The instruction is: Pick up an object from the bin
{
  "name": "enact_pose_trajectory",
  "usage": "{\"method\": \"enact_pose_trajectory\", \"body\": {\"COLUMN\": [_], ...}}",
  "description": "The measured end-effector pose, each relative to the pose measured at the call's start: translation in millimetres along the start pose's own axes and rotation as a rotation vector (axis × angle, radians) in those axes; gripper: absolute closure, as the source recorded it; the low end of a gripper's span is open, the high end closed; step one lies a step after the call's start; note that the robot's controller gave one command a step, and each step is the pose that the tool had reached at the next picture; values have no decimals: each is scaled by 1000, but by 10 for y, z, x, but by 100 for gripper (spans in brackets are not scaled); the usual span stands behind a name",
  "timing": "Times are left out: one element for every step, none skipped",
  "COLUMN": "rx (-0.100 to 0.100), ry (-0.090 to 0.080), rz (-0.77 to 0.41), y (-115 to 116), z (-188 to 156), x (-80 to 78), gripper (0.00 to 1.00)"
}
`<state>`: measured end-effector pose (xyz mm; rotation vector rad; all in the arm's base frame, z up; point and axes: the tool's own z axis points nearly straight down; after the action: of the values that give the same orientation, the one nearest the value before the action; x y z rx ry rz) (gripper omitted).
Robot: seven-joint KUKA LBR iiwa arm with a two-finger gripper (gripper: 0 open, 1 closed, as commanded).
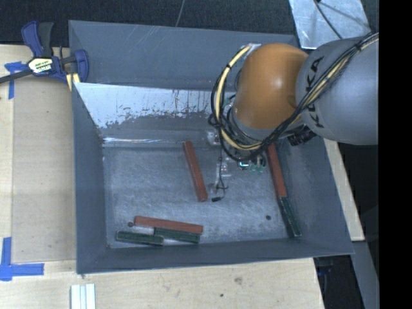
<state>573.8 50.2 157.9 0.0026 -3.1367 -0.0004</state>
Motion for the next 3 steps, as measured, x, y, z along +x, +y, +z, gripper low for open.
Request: {"method": "enact_pose_trajectory", "body": {"rx": [0,-1,0], "ry": [-8,-19,-9], "rz": [1,65,-129], "y": [-2,181,771], "z": [-44,389,703], "x": [-19,-310,-454], "gripper": [0,0,100]}}
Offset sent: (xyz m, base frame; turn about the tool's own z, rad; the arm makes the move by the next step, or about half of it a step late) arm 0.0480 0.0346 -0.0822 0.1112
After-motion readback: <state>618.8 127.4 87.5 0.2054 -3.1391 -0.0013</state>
